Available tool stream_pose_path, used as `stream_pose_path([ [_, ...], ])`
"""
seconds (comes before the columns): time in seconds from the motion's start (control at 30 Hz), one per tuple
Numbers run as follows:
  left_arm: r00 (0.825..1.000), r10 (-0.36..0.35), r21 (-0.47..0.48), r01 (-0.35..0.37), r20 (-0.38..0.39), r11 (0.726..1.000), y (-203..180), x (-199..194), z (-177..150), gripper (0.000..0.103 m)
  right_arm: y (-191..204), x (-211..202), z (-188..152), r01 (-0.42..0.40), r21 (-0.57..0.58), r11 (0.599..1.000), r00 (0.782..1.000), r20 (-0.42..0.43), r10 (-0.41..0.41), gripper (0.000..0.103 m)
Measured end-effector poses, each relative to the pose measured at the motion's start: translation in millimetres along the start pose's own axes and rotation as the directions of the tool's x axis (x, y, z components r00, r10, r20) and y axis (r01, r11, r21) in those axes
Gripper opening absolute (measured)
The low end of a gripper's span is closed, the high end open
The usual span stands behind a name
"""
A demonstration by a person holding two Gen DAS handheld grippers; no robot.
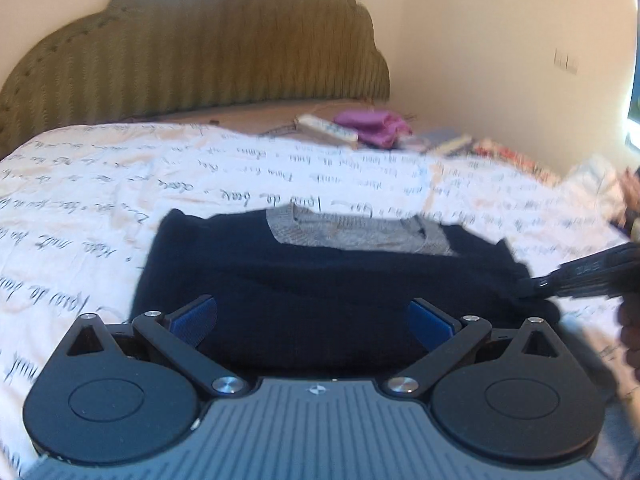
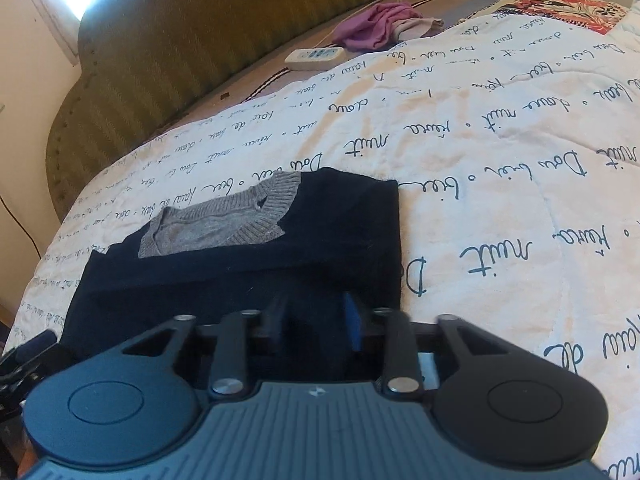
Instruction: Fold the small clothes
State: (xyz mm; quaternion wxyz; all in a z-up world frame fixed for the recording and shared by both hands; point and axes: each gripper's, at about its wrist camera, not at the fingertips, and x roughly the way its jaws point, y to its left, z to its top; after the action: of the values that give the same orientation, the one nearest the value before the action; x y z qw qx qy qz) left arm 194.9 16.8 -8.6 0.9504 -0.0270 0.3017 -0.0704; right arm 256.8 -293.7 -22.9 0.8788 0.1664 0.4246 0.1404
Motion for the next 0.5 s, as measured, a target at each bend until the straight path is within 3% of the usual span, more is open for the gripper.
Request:
stream_pose_path([
  [0.13, 0.992, 0.078, 0.057, -0.073, -0.098, 0.996, 7, 43, -3, 0.103, -6, -8, 4, 0.061, -0.02, 0.998, 0.997, 0.05, -0.06, 0.0],
  [0.2, 0.994, 0.073, 0.067, -0.067, -0.083, 0.996, 12, 47, -11, 0.102, -20, -4, 4, 0.074, 0.005, 0.997, 0.997, 0.026, -0.074, 0.0],
  [0.27, 0.995, 0.068, 0.061, -0.064, -0.075, 0.996, 14, 46, -12, 0.102, -27, -8, 2, 0.06, 0.039, 0.997, 0.997, 0.044, -0.061, 0.001],
  [0.33, 0.995, 0.067, 0.052, -0.063, -0.069, 0.997, 15, 46, -13, 0.102, -28, -22, 2, 0.034, 0.097, 0.995, 0.989, 0.137, -0.047, 0.004],
  [0.4, 0.995, 0.072, 0.053, -0.068, -0.066, 0.996, 13, 45, -13, 0.103, -20, -32, 4, -0.039, 0.099, 0.994, 0.979, 0.205, 0.018, 0.004],
  [0.5, 0.995, 0.073, 0.052, -0.07, -0.064, 0.996, 11, 44, -12, 0.103, 7, -21, 11, -0.086, 0.038, 0.996, 0.982, 0.174, 0.078, 0.005],
])
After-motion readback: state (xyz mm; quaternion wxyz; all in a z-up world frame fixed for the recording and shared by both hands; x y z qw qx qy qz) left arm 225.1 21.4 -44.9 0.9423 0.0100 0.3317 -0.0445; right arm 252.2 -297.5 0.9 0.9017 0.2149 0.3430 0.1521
